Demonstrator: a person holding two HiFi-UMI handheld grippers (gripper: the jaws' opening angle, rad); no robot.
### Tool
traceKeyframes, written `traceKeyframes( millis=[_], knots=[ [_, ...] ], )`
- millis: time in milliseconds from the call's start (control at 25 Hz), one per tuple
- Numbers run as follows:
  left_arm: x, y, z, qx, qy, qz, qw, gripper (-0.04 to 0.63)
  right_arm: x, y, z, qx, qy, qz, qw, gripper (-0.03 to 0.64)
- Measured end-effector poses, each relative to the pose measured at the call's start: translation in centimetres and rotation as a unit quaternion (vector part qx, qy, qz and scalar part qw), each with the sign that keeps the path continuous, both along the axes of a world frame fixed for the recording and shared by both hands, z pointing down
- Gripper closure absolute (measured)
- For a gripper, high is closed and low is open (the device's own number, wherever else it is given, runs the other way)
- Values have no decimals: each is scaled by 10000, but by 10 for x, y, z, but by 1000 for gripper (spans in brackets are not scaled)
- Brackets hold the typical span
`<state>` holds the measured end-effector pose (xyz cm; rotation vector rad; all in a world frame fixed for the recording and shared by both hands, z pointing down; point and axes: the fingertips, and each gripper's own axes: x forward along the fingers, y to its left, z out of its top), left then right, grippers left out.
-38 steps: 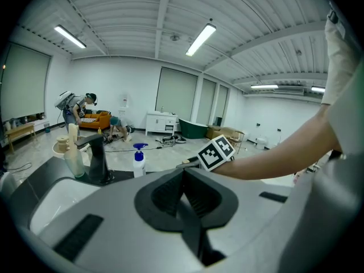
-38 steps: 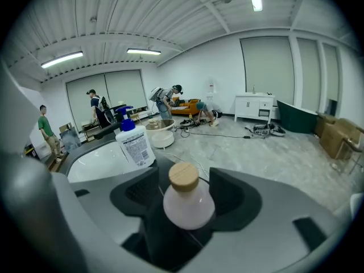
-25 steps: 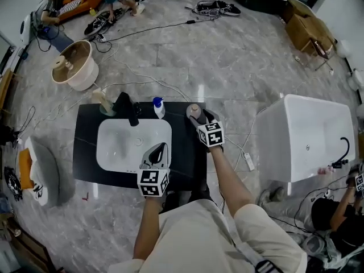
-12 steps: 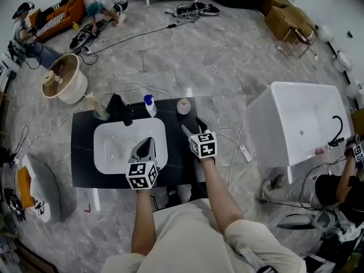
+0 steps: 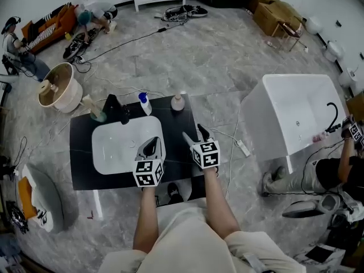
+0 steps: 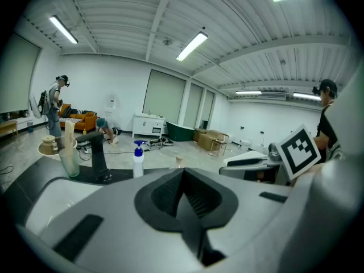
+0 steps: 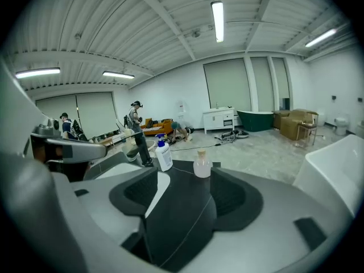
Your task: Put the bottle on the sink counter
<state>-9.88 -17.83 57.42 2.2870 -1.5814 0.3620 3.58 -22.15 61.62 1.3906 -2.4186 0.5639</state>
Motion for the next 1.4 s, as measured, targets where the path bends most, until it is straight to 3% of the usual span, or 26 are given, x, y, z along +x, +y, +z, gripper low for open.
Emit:
traceKeyframes(
  millis=[280,520,760,1000,1120,1400],
  knots=[
    [8,11,5,82,-107,245,9996,589,-2,30,3,128,90,-141,9998,339],
    [5,9,1,198,-182,376,9989,589,-1,33,-12,440,-7,40,9990,339],
    [2,6,-2,243,-161,379,9989,589,-8,36,-12,421,55,-93,9991,345],
    [4,5,7,179,-138,405,9989,589,-10,34,-5,378,55,-108,9992,390],
    [4,6,9,156,-140,392,9990,589,-11,35,-1,312,-33,-95,9995,453],
    [-2,10,13,86,-147,337,9993,589,-15,39,5,236,-82,-63,9997,520]
  ],
)
